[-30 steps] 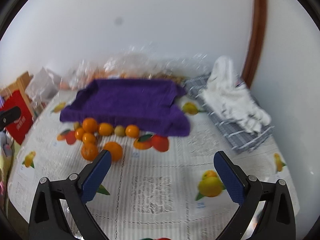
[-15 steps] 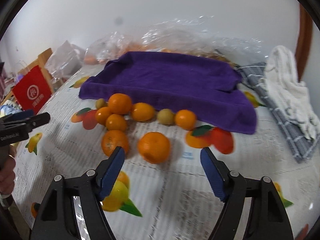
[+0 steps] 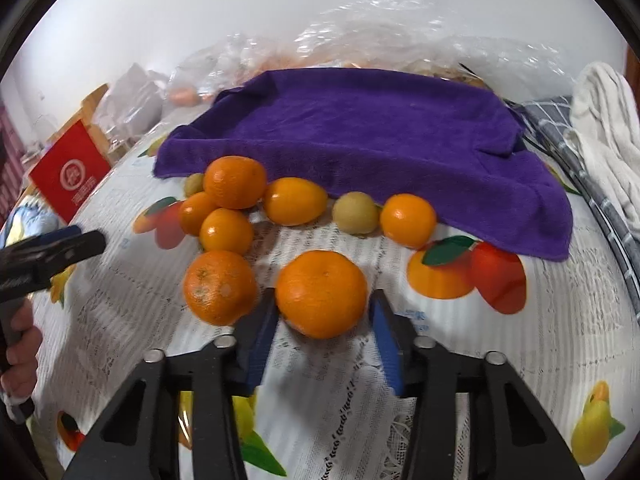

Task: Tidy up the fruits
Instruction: 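Grasp a large orange with the right gripper while the left gripper grasps a small yellow fruit, then carry the orange in the right gripper while the left gripper carries the small fruit over the towel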

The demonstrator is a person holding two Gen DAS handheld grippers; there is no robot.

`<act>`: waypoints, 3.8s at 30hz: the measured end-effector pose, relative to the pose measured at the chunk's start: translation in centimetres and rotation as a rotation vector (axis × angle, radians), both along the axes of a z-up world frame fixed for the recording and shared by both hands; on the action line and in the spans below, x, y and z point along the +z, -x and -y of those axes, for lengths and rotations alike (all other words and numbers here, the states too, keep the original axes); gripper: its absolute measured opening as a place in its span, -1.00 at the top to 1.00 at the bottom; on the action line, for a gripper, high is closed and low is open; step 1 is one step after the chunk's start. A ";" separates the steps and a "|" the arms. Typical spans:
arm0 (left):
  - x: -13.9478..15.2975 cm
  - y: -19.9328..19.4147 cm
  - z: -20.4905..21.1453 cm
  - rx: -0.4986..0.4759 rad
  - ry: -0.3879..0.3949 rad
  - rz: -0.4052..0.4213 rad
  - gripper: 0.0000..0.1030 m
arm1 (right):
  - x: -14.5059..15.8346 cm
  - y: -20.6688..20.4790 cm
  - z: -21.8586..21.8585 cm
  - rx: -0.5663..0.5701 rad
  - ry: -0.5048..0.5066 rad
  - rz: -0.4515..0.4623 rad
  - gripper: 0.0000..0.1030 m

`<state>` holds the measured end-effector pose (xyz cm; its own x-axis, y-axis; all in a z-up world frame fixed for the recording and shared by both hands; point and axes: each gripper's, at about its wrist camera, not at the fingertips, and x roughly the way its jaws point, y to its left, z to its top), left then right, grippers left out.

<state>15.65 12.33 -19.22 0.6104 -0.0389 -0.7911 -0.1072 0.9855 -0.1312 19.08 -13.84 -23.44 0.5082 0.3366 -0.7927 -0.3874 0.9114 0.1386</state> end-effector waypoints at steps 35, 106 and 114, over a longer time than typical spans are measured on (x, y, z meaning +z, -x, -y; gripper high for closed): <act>-1.3 -7.5 3.2 -0.088 0.132 -0.015 0.53 | 0.9 -2.2 7.6 -0.128 0.041 0.015 0.18; -0.7 -20.9 5.9 -0.022 -0.121 -0.044 0.53 | 0.0 -19.8 6.2 -0.250 0.080 -0.007 0.18; -1.2 -21.7 6.4 -0.029 -0.140 -0.053 0.51 | 0.4 -19.7 6.0 -0.234 0.073 -0.003 -0.03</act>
<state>37.31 5.97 -20.39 0.5676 0.0572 -0.8213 -0.0820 0.9966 0.0127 38.75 -19.88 -23.01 0.5636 0.1519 -0.8120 -0.1645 0.9839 0.0698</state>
